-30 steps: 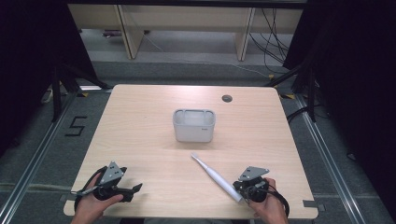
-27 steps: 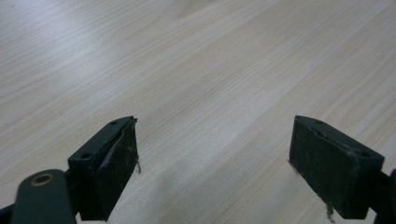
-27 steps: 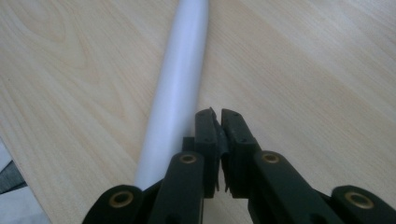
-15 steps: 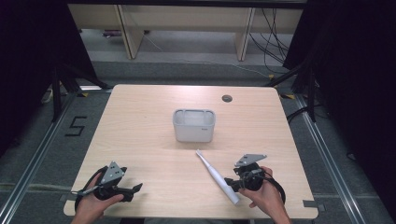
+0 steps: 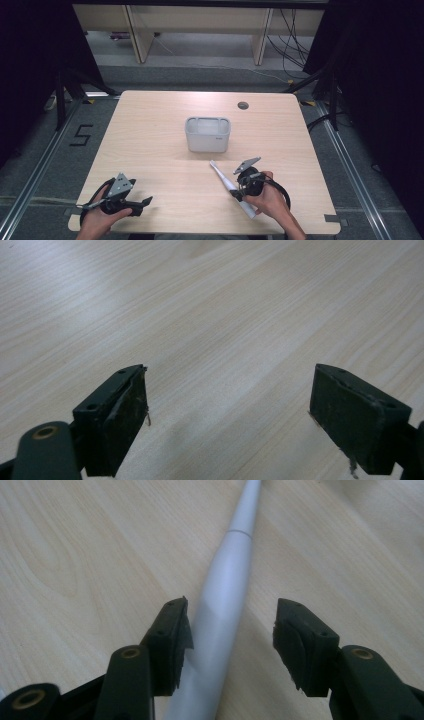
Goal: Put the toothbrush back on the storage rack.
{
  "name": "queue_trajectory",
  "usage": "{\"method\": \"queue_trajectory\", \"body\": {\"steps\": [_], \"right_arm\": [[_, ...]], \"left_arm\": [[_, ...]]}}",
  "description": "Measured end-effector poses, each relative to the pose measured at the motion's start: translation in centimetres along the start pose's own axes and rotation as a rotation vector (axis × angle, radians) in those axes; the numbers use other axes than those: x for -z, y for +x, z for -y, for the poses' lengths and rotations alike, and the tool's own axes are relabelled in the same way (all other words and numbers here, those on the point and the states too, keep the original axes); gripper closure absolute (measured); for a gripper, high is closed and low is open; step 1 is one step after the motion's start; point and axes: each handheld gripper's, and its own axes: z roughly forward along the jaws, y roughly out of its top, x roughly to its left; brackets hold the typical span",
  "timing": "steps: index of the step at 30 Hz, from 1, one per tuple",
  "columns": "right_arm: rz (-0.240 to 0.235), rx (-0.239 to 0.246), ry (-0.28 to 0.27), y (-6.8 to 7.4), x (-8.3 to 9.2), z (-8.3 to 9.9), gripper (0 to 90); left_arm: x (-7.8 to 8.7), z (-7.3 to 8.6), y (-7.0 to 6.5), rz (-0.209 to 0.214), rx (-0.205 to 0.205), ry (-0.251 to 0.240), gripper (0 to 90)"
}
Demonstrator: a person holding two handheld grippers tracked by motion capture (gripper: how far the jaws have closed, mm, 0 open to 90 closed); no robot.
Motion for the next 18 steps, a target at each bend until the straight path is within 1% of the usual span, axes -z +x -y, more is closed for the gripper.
{"method": "queue_trajectory", "body": {"steps": [1,2,3,4,5,6,7,8,9,10,12,13,14,15,16,17,18], "right_arm": [[-0.002,-0.003,0.012,0.1,-0.1,-0.1,48.2],[0.004,0.000,0.021,0.1,-0.2,-0.2,48.3],[0.000,0.001,0.028,0.2,-0.3,-0.3,49.0],[-0.006,0.000,0.047,0.3,-0.6,-0.5,49.8],[-0.006,0.000,0.047,0.3,-0.6,-0.5,49.8],[-0.005,-0.002,0.062,0.3,-0.7,-0.6,51.2],[-0.004,0.004,0.064,0.4,-0.7,-0.7,52.0],[-0.001,0.027,0.063,0.4,-0.8,-0.8,52.1],[-0.004,0.036,0.066,0.4,-0.9,-0.9,53.4],[-0.003,0.046,0.077,0.4,-1.0,-1.0,54.3],[-0.001,0.049,0.092,0.5,-1.1,-1.2,56.4],[-0.001,0.057,0.100,0.5,-1.2,-1.3,57.2],[-0.008,0.062,0.106,0.4,-1.3,-1.4,57.8],[-0.007,0.060,0.118,0.5,-1.4,-1.5,58.0],[-0.010,0.071,0.124,0.4,-1.4,-1.6,58.7],[-0.010,0.061,0.132,0.5,-1.4,-1.7,59.8],[-0.008,0.071,0.142,0.4,-1.4,-1.8,61.1]], "left_arm": [[0.0,0.0,0.1,-0.001,-0.009,0.009,15.1],[0.0,0.0,0.1,-0.002,-0.006,0.008,15.1],[0.0,0.0,0.1,-0.003,-0.008,0.006,15.1],[0.0,0.0,0.0,0.002,-0.001,0.001,15.1],[0.0,0.0,0.0,0.000,-0.001,0.000,15.1],[0.0,0.0,0.1,0.002,-0.001,-0.004,15.1],[0.0,0.0,0.1,-0.008,-0.003,0.001,15.1],[0.1,0.0,0.2,0.003,-0.006,0.014,15.1],[0.0,0.0,0.2,-0.012,-0.012,0.008,15.1],[0.0,0.0,0.2,-0.018,-0.008,-0.002,15.1],[0.1,0.0,0.3,-0.006,-0.015,0.019,15.1],[0.0,0.0,0.2,-0.017,-0.010,0.003,15.1],[0.0,0.0,0.2,-0.017,-0.006,-0.001,15.1],[0.1,0.0,0.3,-0.010,-0.012,0.007,15.1],[0.1,0.0,0.3,-0.013,-0.007,0.008,15.1],[0.2,0.0,0.3,-0.005,-0.008,0.019,15.1],[0.2,0.0,0.3,-0.021,-0.006,0.011,15.1]]}}
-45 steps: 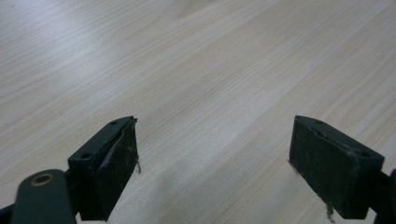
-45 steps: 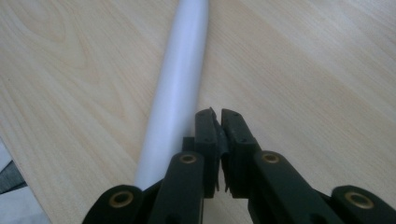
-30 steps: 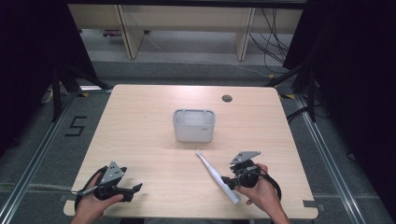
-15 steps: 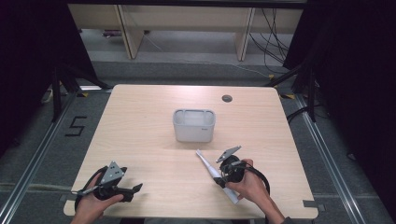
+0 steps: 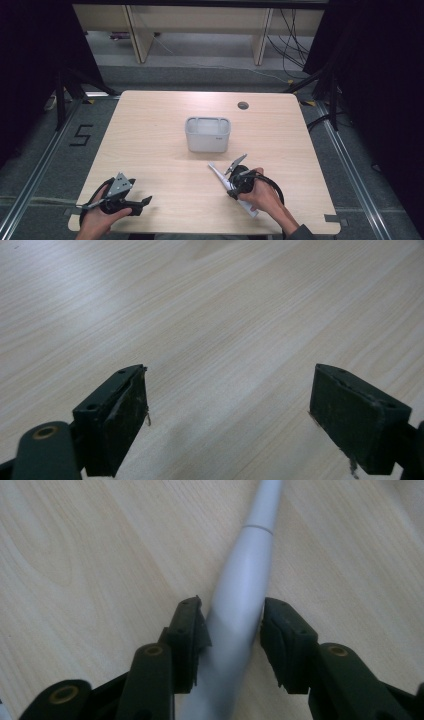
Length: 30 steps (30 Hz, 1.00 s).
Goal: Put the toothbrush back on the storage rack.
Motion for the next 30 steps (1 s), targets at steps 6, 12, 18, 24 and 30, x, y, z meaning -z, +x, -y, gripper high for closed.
{"method": "queue_trajectory", "body": {"steps": [6,12,18,24,30], "right_arm": [[0.007,0.022,0.060,-0.1,-0.1,-0.6,64.7],[0.008,0.049,0.102,0.1,-0.4,-1.0,65.6],[0.005,0.073,0.128,0.1,-0.5,-1.4,65.7],[-0.013,0.071,0.149,0.0,-0.6,-1.7,66.1],[-0.004,0.094,0.182,-0.1,-0.7,-2.0,66.4]], "left_arm": [[0.0,0.0,-0.1,0.012,0.012,-0.012,15.1],[-0.1,0.0,-0.1,0.017,0.013,-0.021,15.1],[-0.1,0.0,0.0,0.003,0.000,0.000,15.1],[-0.1,0.0,-0.1,0.018,0.004,-0.011,15.1],[-0.1,0.0,0.0,0.005,-0.003,-0.009,15.1]]}}
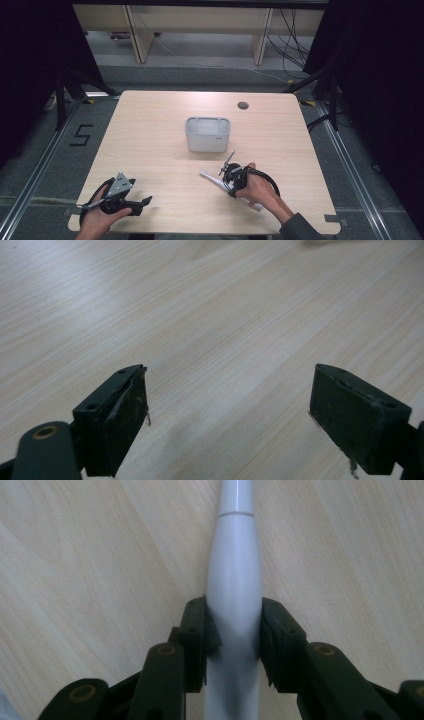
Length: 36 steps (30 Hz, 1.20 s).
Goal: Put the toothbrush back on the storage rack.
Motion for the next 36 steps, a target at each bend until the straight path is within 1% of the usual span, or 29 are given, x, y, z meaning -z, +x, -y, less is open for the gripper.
{"method": "queue_trajectory", "body": {"steps": [1,2,3,4,6,7,8,9,10,12,13,14,15,16,19,20,21,22,23,24,26,27,28,29,30,32,33,35,36], "right_arm": [[0.001,0.003,0.009,0.0,0.0,-0.1,66.4],[0.003,-0.024,0.018,0.3,0.1,-0.1,66.4],[0.000,-0.020,0.017,0.3,0.1,-0.2,66.5],[0.000,0.004,0.014,0.0,0.0,-0.2,66.5],[-0.007,-0.005,0.028,0.1,0.1,-0.4,66.5],[-0.008,0.004,0.035,0.1,0.0,-0.5,66.5],[0.000,0.012,0.043,0.0,0.0,-0.6,66.5],[0.010,0.023,0.056,0.0,-0.1,-0.8,66.5],[0.003,0.016,0.059,0.1,-0.1,-0.9,66.5],[0.013,0.045,0.066,0.0,-0.1,-1.0,66.6],[0.020,0.046,0.075,0.1,-0.1,-1.0,66.6],[0.020,0.046,0.076,0.1,-0.1,-1.0,66.6],[0.021,0.048,0.077,0.1,-0.1,-1.1,66.6],[0.021,0.046,0.078,0.2,-0.1,-1.1,66.6],[0.019,0.051,0.076,0.2,-0.1,-1.0,66.7],[0.021,0.053,0.071,0.1,-0.1,-0.9,66.7],[0.019,0.028,0.076,0.3,0.0,-0.8,66.7],[0.017,0.045,0.066,0.2,0.0,-0.8,66.7],[0.006,0.040,0.054,0.2,0.1,-0.7,66.7],[0.016,0.045,0.048,0.1,0.2,-0.5,66.7],[0.020,0.020,0.028,0.2,0.6,-0.3,66.7],[0.018,0.023,0.025,0.2,0.8,-0.2,66.7],[0.011,0.020,0.016,0.2,0.9,-0.1,66.7],[0.021,0.030,0.002,0.1,1.2,0.0,66.8],[0.026,0.008,-0.001,0.3,1.4,0.1,66.8],[0.030,0.012,-0.024,0.4,1.9,0.4,66.8],[0.032,0.000,-0.049,0.5,2.3,0.6,66.8],[0.041,0.014,-0.106,0.5,2.8,0.9,66.8],[0.044,0.010,-0.149,0.7,3.3,1.2,66.8]], "left_arm": [[0.0,0.0,-0.1,0.010,0.005,-0.011,15.1],[0.0,0.0,0.0,0.009,-0.002,-0.006,15.1],[0.0,0.0,0.0,0.004,0.004,-0.005,15.1],[0.0,0.0,-0.1,0.006,0.004,-0.008,15.1],[-0.1,0.0,-0.1,0.009,0.000,-0.014,15.1],[-0.1,0.1,-0.2,0.018,0.013,-0.027,15.1],[0.0,0.0,0.0,0.004,0.000,-0.005,15.1],[-0.1,0.0,-0.1,0.013,0.008,-0.020,15.1],[-0.1,0.0,-0.1,0.017,0.013,-0.022,15.1],[0.0,0.0,-0.1,0.013,0.013,-0.021,15.1],[0.0,0.0,0.0,0.003,-0.001,0.004,15.1],[0.0,0.0,0.0,0.003,-0.003,-0.002,15.1],[0.0,0.0,-0.1,0.017,0.012,-0.020,15.1],[0.0,0.0,-0.1,0.014,0.002,-0.014,15.1],[0.0,0.0,-0.1,0.013,0.013,-0.019,15.1],[0.0,0.0,-0.1,0.012,0.004,-0.013,15.1],[0.1,0.0,-0.1,0.012,0.004,-0.014,15.1],[0.0,0.0,-0.1,0.012,0.004,-0.014,15.1],[0.0,0.0,-0.1,0.012,0.012,-0.011,15.1],[0.0,0.0,-0.1,0.011,0.012,-0.011,15.1],[0.0,0.0,-0.1,0.011,0.003,-0.015,15.1],[0.0,0.0,-0.1,0.011,0.012,-0.022,15.1],[0.0,0.0,-0.1,0.010,0.013,-0.011,15.1],[0.0,0.0,-0.1,0.009,0.014,-0.012,15.1],[0.1,0.0,-0.1,0.008,0.004,-0.005,15.1],[0.0,0.0,-0.1,0.010,0.013,-0.013,15.1],[0.0,0.0,-0.1,0.009,0.013,-0.012,15.1],[0.1,0.0,-0.1,0.008,0.007,-0.006,15.1],[0.1,0.0,-0.1,0.008,0.005,-0.005,15.1]]}}
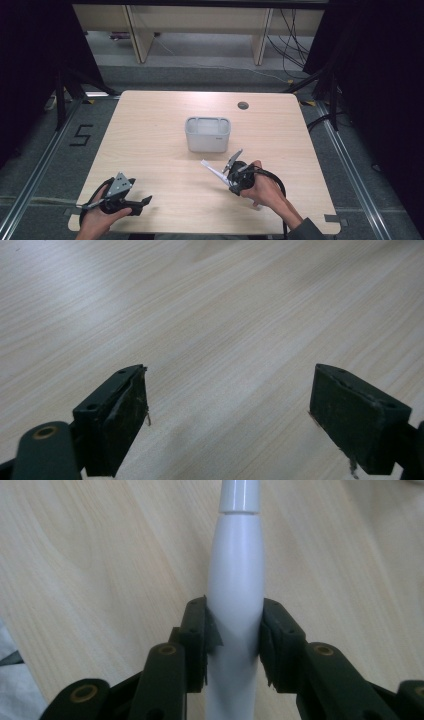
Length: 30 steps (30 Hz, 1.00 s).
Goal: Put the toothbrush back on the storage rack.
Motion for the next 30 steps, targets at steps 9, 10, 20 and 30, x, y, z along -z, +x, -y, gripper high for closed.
{"method": "queue_trajectory", "body": {"steps": [9,10,20,30], "right_arm": [[0.000,-0.020,-0.179,-0.1,2.5,0.9,66.8],[-0.010,-0.041,-0.185,-0.1,2.9,1.0,66.9],[0.022,-0.116,-0.441,-1.2,4.6,1.3,66.8],[0.016,-0.156,-0.612,-3.0,4.9,1.2,66.8]], "left_arm": [[-0.2,0.0,0.1,-0.017,-0.003,0.005,15.1],[-0.2,0.0,0.1,-0.018,-0.004,0.005,15.1],[0.1,0.0,0.0,-0.009,0.005,-0.013,15.1],[0.1,0.0,0.1,-0.005,0.003,-0.020,15.1]]}}
